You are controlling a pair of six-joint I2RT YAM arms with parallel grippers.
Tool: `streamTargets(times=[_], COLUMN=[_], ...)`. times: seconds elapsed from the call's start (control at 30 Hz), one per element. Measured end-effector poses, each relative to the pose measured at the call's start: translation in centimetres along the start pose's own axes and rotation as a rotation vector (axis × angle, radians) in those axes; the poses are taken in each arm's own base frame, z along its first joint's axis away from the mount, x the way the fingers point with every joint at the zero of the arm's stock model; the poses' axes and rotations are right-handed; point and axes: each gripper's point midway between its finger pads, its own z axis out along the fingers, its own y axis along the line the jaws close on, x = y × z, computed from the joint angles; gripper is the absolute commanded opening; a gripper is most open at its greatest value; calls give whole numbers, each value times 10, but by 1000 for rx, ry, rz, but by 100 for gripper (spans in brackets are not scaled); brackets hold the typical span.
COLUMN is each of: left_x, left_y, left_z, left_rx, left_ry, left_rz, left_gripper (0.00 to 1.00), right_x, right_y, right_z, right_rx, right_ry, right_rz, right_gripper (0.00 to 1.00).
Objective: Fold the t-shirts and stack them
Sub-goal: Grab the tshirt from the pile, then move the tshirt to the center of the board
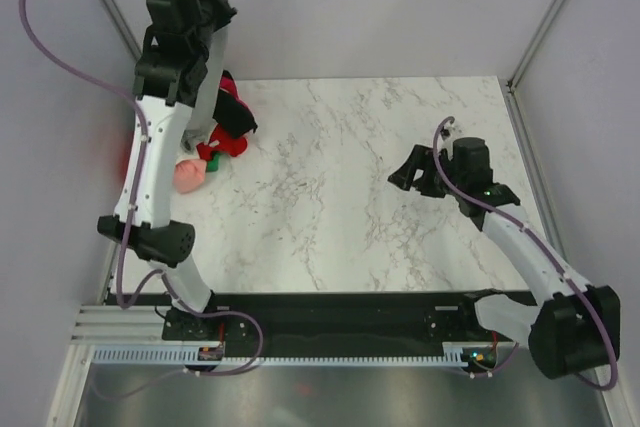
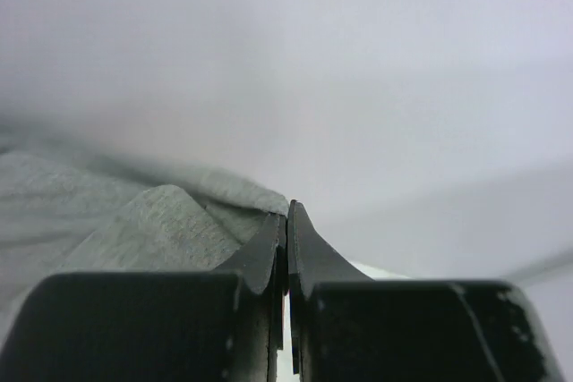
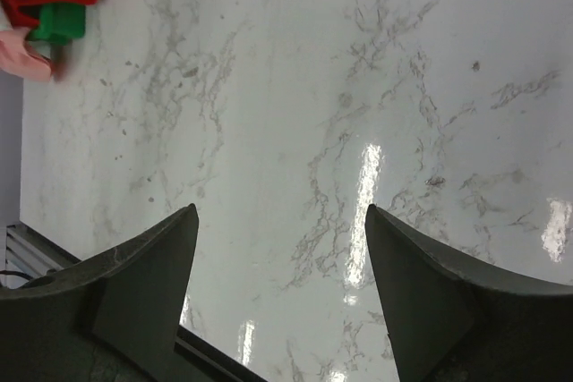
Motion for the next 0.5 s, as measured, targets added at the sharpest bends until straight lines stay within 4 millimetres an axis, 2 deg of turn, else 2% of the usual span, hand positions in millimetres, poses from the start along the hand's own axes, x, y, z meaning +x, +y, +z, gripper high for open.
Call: streamTargets(times=[0.07,0.1,0.13,0.2,0.27,0.37,0.47,0.5], left_x=[-36,-50,-63,-86,-92,-64,0,34], left_y=[-75,-103,-122,-136,-139,-140,-165,-183], left_z=[-55,-85,-114,-160,-188,-202,-192,-187], left_rx=[175,257,324,395,424,448,491,521], left_ry=[-82,-105,-126,-162,-165,-84,71,147], left_rz=[-31,-56,-82,-129,-155,-178,-147,-125], left_gripper=[2,2,2,2,2,2,2,2], right_x=[-23,-34,-43,-62,-77,-92,-99,-101], right_y=[16,23,28,37,41,39,31,29], right_z=[-21,-33,-43,-65,-85,-110,-136,-143], right_rx=[-10,-6,-2,19,53,129,214,236], right_ry=[-80,-120,-156,-231,-292,-364,-430,-448], right_rz=[-23,-30,-33,-35,-26,-2,29,38], right_gripper=[85,85,85,85,85,85,86,86])
